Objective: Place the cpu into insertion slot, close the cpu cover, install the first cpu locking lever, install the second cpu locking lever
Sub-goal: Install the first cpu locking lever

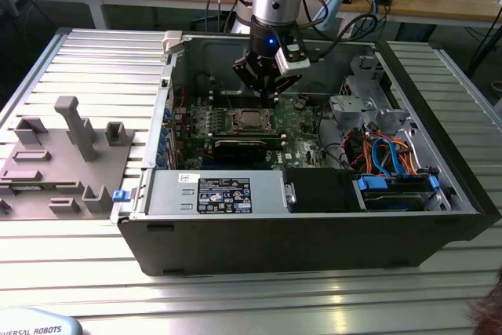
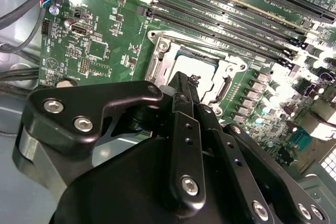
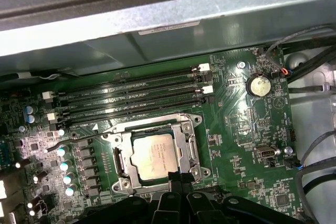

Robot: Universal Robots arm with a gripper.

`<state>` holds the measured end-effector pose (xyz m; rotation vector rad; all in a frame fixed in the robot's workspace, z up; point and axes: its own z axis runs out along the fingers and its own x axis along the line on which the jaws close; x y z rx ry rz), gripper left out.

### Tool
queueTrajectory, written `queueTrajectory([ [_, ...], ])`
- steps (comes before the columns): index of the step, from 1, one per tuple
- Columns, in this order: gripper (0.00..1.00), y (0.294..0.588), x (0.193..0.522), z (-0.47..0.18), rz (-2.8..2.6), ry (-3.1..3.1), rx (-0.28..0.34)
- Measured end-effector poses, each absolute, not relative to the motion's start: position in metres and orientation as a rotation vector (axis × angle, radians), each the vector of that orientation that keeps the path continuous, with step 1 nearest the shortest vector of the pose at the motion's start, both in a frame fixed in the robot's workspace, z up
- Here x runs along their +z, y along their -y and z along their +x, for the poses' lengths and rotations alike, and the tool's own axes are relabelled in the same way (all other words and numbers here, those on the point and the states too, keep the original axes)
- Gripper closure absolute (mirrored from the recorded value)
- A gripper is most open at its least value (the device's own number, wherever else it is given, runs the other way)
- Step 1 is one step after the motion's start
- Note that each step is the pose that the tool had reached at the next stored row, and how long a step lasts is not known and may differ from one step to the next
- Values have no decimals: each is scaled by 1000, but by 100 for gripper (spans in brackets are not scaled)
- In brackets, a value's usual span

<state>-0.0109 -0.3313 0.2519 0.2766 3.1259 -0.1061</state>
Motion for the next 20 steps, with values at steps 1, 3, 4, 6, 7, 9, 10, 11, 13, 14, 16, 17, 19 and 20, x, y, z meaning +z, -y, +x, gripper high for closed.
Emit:
queueTrajectory([
  [1, 89, 331, 252, -11, 276, -3126, -106],
  [3, 89, 331, 252, -11, 274, -3126, -106],
  [4, 89, 331, 252, -11, 273, -3126, -106],
  [6, 89, 331, 252, -11, 271, -3126, -106],
  [7, 89, 331, 252, -11, 269, -3126, -106],
  [9, 89, 331, 252, -11, 267, -3127, -106],
  [10, 89, 331, 252, -11, 266, -3127, -106],
  [11, 89, 331, 252, -11, 264, -3127, -106],
  [13, 89, 331, 252, -11, 263, -3127, -106],
  [14, 89, 331, 252, -11, 261, -3127, -106],
  [16, 89, 331, 252, -11, 259, -3127, -106],
  [17, 89, 331, 252, -11, 258, -3127, -106],
  [19, 89, 331, 252, -11, 256, -3127, -106],
  [20, 89, 331, 252, -11, 255, -3127, -106],
])
